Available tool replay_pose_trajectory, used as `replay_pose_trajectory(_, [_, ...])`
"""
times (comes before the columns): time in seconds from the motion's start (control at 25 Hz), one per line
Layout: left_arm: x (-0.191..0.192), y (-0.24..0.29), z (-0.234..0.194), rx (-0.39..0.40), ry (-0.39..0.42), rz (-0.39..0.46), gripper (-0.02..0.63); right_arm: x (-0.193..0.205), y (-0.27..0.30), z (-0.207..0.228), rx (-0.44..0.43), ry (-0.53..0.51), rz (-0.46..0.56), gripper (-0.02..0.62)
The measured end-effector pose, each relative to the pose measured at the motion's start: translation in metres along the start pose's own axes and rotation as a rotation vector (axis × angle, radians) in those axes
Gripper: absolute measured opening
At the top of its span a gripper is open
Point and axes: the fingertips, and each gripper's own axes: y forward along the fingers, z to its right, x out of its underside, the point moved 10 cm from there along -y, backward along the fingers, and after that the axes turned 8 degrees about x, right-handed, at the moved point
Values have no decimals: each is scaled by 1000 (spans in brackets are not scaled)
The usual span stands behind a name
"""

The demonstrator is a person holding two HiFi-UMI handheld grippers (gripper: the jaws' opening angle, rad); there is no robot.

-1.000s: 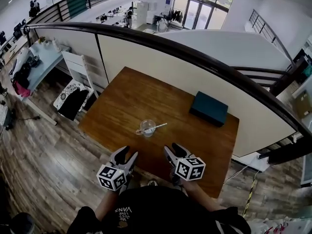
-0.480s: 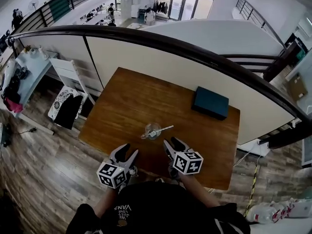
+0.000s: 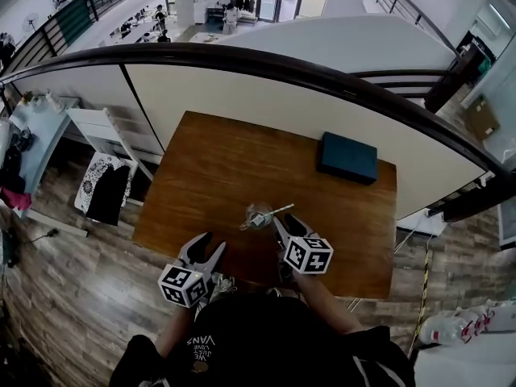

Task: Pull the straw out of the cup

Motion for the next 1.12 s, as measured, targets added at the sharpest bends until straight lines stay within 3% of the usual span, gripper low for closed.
replay_pose_trajectory(0.44, [-6,-6,-29,52,8,-43,175,7,23,-2,90,49,5,169])
replay_pose_trajectory(0.8, [-16,-8,-53,85,25,-63,175,8,29,-9,145,57,29,46])
replay_pose_trajectory(1.12, [-21,0,-64,129,29,-76,175,4,23,-15,168,65,67,32])
